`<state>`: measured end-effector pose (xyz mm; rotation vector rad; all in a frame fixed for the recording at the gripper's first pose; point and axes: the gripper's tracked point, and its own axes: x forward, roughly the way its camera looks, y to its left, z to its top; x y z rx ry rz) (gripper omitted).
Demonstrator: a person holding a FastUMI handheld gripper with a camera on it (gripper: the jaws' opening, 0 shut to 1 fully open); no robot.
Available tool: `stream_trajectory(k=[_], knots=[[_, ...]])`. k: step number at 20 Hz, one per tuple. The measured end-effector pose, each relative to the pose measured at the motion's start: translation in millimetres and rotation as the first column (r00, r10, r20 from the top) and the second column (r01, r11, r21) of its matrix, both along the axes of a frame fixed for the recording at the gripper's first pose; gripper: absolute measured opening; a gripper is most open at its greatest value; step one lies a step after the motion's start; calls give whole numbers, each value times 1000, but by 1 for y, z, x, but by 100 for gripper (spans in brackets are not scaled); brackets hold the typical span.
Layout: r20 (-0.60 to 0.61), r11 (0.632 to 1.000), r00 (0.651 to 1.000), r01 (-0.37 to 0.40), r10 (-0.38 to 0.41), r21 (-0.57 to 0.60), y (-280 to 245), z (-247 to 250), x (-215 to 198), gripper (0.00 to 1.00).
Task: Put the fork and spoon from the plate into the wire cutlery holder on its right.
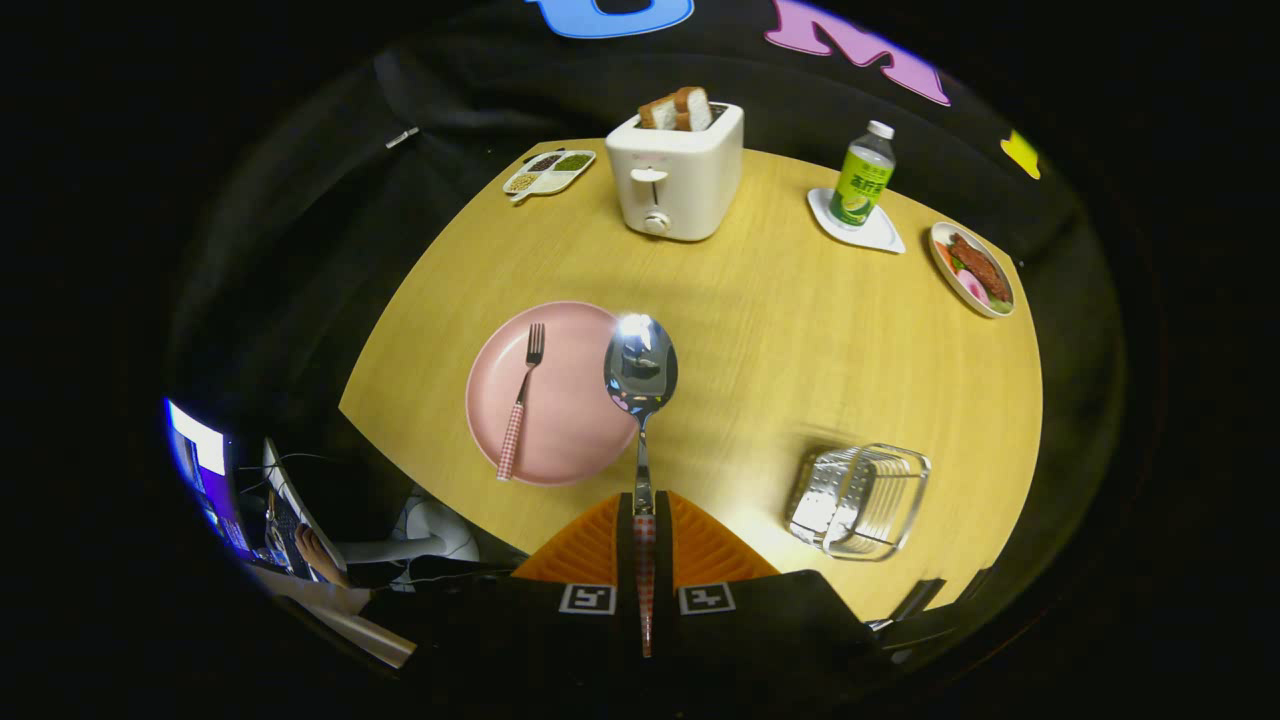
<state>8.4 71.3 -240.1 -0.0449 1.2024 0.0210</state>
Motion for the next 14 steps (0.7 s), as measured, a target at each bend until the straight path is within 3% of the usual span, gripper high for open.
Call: stream_trajectory(k=[7,10,14], knots=[[-148,997,988,42,-51,-62,-107,28,-60,8],[-260,997,964,49,-62,-56,-132,11,-82,8],[-380,998,923,53,-67,-46,-148,-9,-80,8]])
